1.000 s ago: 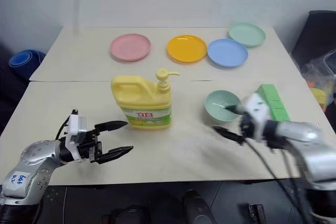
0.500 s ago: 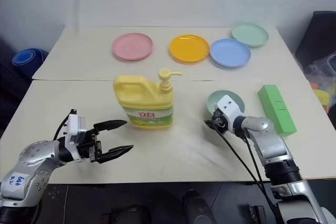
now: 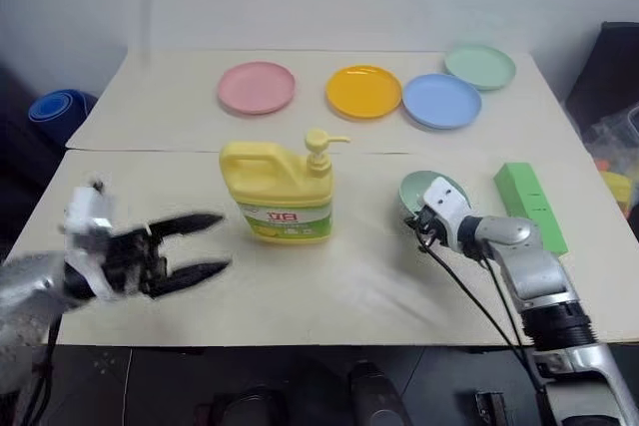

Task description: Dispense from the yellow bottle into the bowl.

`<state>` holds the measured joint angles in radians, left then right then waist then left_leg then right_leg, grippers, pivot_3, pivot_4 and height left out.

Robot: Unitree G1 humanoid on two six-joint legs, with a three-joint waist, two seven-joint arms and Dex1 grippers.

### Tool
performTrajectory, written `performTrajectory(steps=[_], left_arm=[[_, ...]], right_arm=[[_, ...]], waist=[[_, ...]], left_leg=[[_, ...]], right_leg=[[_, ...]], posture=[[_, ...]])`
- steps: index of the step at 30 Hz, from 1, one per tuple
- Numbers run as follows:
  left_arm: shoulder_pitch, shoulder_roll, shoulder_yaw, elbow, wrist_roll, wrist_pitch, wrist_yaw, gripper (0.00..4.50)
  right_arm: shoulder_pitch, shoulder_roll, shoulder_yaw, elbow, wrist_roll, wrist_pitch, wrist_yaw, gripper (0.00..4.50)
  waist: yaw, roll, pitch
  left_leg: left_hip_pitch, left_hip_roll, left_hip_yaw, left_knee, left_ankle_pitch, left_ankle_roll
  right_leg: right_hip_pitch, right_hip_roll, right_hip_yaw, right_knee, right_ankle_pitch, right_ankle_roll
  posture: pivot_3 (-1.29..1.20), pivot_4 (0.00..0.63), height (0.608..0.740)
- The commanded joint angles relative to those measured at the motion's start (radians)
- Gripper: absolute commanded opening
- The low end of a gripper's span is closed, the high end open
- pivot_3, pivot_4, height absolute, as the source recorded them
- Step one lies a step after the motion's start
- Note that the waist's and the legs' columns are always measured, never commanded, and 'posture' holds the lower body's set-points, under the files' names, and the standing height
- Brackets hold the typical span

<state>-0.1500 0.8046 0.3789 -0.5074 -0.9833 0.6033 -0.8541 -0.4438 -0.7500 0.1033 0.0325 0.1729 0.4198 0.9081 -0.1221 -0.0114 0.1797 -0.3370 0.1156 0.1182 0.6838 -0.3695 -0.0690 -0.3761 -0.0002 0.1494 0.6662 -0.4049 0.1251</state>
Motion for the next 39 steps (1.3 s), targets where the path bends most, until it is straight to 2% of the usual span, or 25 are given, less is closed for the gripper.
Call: performTrajectory(steps=[1, 3, 7, 10, 11, 15, 20, 27, 31, 39], left_arm=[[-0.276, -0.004, -0.028, 0.055, -0.059, 0.035, 0.13, 2.72], [-0.428, -0.037, -0.111, 0.128, 0.014, 0.016, 0.129, 2.16], [-0.637, -0.12, -0.27, 0.282, 0.165, -0.06, 0.056, 1.04], [-0.737, -0.182, -0.332, 0.365, 0.209, -0.06, 0.018, 0.12], [-0.753, -0.194, -0.346, 0.38, 0.224, -0.059, 0.009, 0.02], [-0.822, -0.266, -0.401, 0.444, 0.295, -0.093, -0.007, 0.02], [-0.856, -0.323, -0.432, 0.472, 0.337, -0.041, 0.018, 0.02], [-0.837, -0.313, -0.476, 0.458, 0.414, 0.052, 0.042, 0.02], [-0.82, -0.297, -0.49, 0.43, 0.426, 0.109, 0.031, 0.02], [-0.765, -0.281, -0.537, 0.4, 0.479, 0.186, 0.053, 0.02]], right_arm=[[-0.081, -0.082, -0.028, -0.198, 0.068, 0.038, 0.121, 0.0], [-0.118, -0.122, -0.019, -0.275, 0.092, 0.081, 0.167, 0.0], [-0.183, -0.188, -0.013, -0.407, 0.145, 0.17, 0.23, 0.0], [-0.225, -0.198, -0.013, -0.47, 0.176, 0.251, 0.226, 0.0], [-0.236, -0.195, -0.012, -0.481, 0.183, 0.267, 0.22, 0.0], [-0.265, -0.194, 0.0, -0.521, 0.187, 0.284, 0.214, 0.0], [-0.286, -0.216, -0.01, -0.552, 0.203, 0.31, 0.225, 0.0], [-0.321, -0.207, 0.004, -0.566, 0.225, 0.338, 0.215, 0.0], [-0.341, -0.191, 0.018, -0.556, 0.222, 0.346, 0.203, 0.0], [-0.348, -0.172, 0.042, -0.545, 0.223, 0.351, 0.191, 0.0]], waist=[[0.006, 0.0, 0.0], [0.006, 0.001, -0.001], [-0.001, 0.001, -0.001], [-0.01, 0.001, 0.0], [-0.014, 0.001, 0.0], [-0.026, 0.001, 0.0], [-0.024, 0.001, 0.0], [-0.019, 0.001, 0.0], [-0.02, 0.001, 0.0], [-0.019, 0.001, 0.0]], left_leg=[[0.0, -0.001, 0.0, 0.001, 0.0, 0.0], [0.002, -0.001, 0.0, 0.001, 0.0, 0.0], [0.002, 0.0, 0.0, 0.001, 0.0, 0.0], [-0.004, 0.0, 0.0, 0.001, 0.0, 0.0], [-0.004, 0.0, -0.001, 0.002, 0.0, 0.0], [-0.004, 0.001, -0.001, 0.002, 0.001, 0.002], [-0.004, 0.001, -0.002, 0.004, 0.001, 0.002], [-0.005, 0.001, -0.001, 0.005, 0.001, 0.002], [-0.015, 0.001, -0.002, 0.01, 0.001, 0.002], [-0.015, 0.002, -0.005, 0.014, 0.001, 0.003]], right_leg=[[0.0, 0.0, 0.0, 0.0, 0.0, 0.0], [0.002, 0.0, 0.0, 0.0, 0.001, 0.001], [0.0, 0.002, -0.002, -0.001, 0.001, 0.001], [-0.004, 0.002, -0.005, 0.001, 0.0, 0.0], [-0.006, 0.002, -0.005, 0.003, 0.0, 0.0], [-0.007, 0.002, -0.003, 0.005, 0.0, 0.0], [-0.008, 0.003, 0.0, 0.007, 0.0, 0.0], [-0.011, 0.003, 0.001, 0.011, 0.0, 0.0], [-0.02, 0.003, 0.001, 0.015, 0.0, 0.0], [-0.02, 0.003, 0.001, 0.019, 0.0, -0.001]], posture=[[0.0, 0.15, 0.74], [0.0, 0.15, 0.74], [0.0, 0.15, 0.74], [0.0, 0.15, 0.74], [0.0, 0.15, 0.74], [0.0, 0.15, 0.74], [0.0, 0.15, 0.74], [0.0, 0.15, 0.74], [0.0, 0.15, 0.74], [0.0, 0.15, 0.74]])
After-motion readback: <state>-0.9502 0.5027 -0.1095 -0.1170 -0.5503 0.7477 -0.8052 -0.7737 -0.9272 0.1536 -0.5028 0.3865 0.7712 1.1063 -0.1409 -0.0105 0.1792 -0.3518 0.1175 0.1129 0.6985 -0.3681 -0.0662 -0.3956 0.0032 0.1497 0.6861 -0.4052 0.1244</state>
